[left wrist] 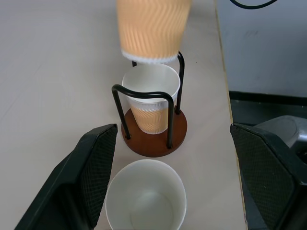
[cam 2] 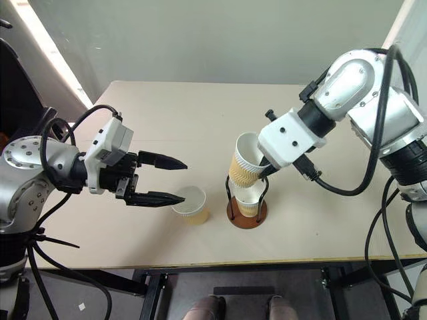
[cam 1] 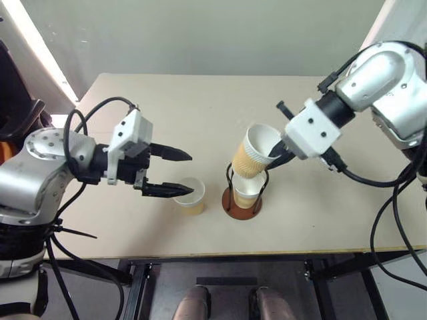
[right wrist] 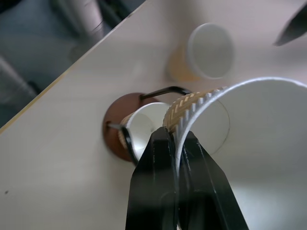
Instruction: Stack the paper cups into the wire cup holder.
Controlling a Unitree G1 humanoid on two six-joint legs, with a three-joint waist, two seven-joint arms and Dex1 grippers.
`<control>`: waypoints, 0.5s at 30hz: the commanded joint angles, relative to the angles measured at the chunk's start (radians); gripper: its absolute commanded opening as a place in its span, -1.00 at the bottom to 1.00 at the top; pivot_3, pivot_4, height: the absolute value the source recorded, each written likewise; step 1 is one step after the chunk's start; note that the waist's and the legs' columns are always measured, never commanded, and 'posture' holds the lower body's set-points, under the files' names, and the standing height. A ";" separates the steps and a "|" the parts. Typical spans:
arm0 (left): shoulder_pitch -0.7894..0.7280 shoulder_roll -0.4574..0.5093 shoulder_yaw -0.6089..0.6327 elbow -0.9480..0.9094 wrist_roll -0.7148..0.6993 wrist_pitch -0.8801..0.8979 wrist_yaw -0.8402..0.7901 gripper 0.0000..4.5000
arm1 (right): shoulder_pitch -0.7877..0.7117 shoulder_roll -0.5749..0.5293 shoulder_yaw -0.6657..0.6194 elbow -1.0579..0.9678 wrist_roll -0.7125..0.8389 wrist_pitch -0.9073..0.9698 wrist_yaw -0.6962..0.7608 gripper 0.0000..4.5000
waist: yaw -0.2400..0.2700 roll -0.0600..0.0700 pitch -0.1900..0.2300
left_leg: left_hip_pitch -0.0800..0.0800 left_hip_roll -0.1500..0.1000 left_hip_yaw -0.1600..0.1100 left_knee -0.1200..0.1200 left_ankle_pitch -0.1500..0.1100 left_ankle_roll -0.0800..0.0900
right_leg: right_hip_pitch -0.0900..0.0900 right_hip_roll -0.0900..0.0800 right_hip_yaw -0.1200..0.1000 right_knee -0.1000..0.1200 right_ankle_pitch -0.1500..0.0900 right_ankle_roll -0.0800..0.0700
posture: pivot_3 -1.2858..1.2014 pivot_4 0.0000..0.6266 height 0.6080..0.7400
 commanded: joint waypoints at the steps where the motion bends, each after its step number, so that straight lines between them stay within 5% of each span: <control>1: 0.007 0.017 0.010 -0.020 0.004 -0.013 0.012 0.79 | -0.041 0.029 0.014 0.033 -0.021 -0.023 0.004 -0.98 | -0.001 0.000 0.000 | 0.000 0.000 0.000 0.000 0.000 0.000 | 0.000 0.000 0.000 0.001 0.000 0.000 | 0.03 -0.52 1.00; 15: 0.062 0.042 0.036 -0.072 -0.016 0.010 0.060 0.79 | -0.108 0.021 0.172 0.122 0.013 -0.121 0.004 -0.98 | -0.002 0.000 0.000 | 0.001 0.000 0.000 -0.002 -0.001 -0.001 | -0.001 0.000 0.000 0.003 -0.002 -0.004 | 0.03 -0.52 1.00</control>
